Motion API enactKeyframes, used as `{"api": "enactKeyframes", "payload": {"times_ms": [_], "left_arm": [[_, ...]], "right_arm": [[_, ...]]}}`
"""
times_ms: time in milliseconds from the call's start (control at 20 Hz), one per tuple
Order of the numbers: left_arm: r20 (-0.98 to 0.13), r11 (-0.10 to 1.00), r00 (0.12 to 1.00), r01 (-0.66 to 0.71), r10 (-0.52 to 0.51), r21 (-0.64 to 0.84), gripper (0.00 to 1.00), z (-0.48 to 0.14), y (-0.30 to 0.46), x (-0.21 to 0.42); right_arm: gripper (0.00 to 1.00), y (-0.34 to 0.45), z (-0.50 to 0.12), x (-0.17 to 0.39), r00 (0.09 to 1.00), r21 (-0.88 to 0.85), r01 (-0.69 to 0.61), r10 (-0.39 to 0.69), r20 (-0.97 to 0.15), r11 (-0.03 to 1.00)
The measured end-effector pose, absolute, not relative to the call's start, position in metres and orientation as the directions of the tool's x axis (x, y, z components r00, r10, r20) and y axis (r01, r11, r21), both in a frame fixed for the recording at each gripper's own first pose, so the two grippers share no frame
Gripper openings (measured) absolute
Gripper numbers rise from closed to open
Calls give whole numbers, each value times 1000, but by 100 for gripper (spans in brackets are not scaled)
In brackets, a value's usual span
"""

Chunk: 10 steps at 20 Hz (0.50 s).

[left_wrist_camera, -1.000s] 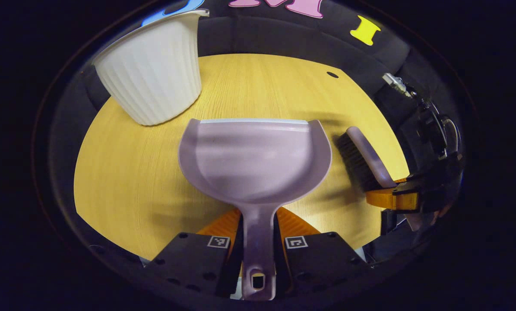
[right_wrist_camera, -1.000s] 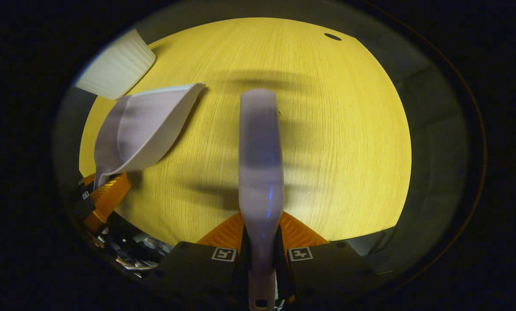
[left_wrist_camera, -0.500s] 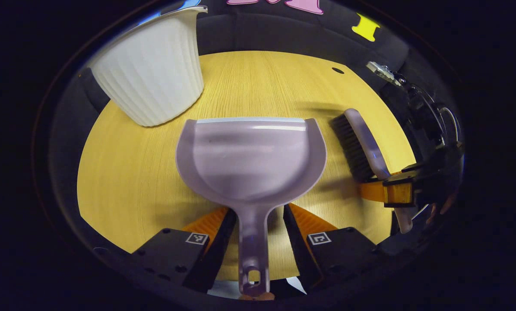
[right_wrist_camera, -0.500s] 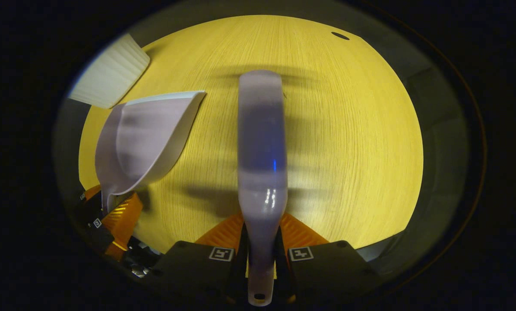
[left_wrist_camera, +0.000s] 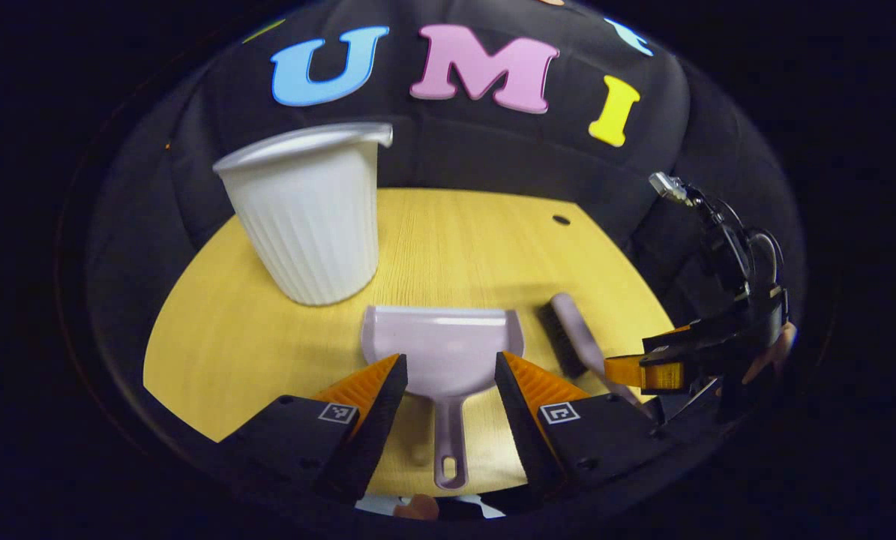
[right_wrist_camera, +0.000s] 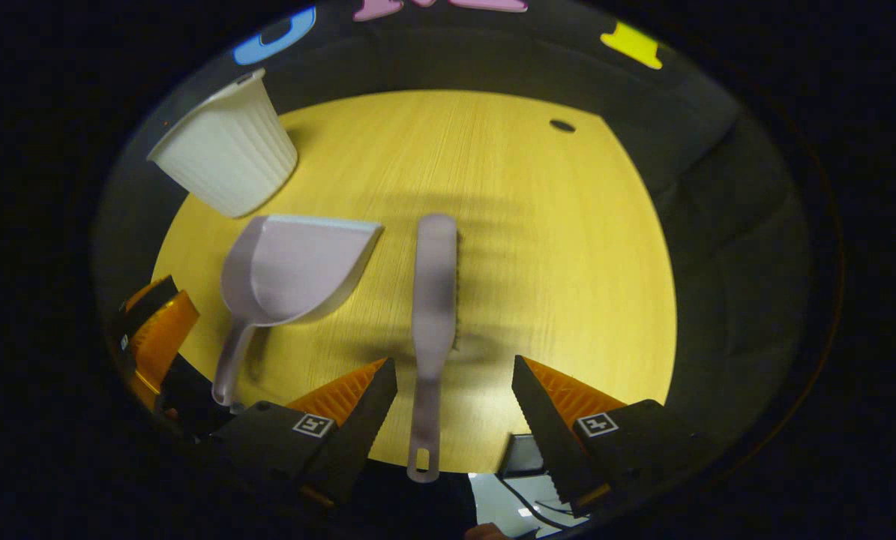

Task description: Pick up the small broom and dustpan from the desktop, sweep the trash into the dustpan with the broom, and then empty the trash into the garbage bin.

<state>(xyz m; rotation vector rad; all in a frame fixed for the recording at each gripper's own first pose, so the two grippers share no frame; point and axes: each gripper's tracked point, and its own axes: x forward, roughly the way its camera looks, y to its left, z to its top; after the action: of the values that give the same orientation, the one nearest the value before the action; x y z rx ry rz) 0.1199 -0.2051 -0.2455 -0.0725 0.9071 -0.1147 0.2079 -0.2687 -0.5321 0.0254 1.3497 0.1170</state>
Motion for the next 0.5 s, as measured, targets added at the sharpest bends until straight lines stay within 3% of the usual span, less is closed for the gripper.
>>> {"api": "enactKeyframes", "payload": {"times_ms": [100, 150, 200, 250, 300, 400, 500], "left_arm": [[-692, 992, 711, 95, -126, -83, 71, -197, -203, 130], [-631, 993, 767, 97, -118, -67, 71, -173, -203, 136], [-556, 995, 825, 87, -104, -56, 71, -150, -202, 140], [-490, 994, 865, 96, -108, -49, 71, -134, -205, 138], [-431, 993, 894, 112, -118, -40, 71, -127, -205, 131], [-330, 994, 938, 107, -110, -26, 70, -122, -196, 124], [-286, 995, 953, 91, -96, -30, 69, -120, -196, 122]], "right_arm": [[100, -268, -473, 236, 402, 127, 0, 116, -908, 992], [95, -268, -437, 253, 510, 154, 34, 115, -852, 988], [100, -268, -398, 273, 631, 173, 57, 98, -769, 983], [94, -270, -358, 289, 735, 169, 60, 71, -674, 984], [100, -273, -317, 296, 832, 150, 61, 33, -555, 987], [99, -274, -247, 315, 957, 125, 48, -10, -290, 991], [99, -275, -201, 303, 997, 89, 20, -12, -81, 996]]}}
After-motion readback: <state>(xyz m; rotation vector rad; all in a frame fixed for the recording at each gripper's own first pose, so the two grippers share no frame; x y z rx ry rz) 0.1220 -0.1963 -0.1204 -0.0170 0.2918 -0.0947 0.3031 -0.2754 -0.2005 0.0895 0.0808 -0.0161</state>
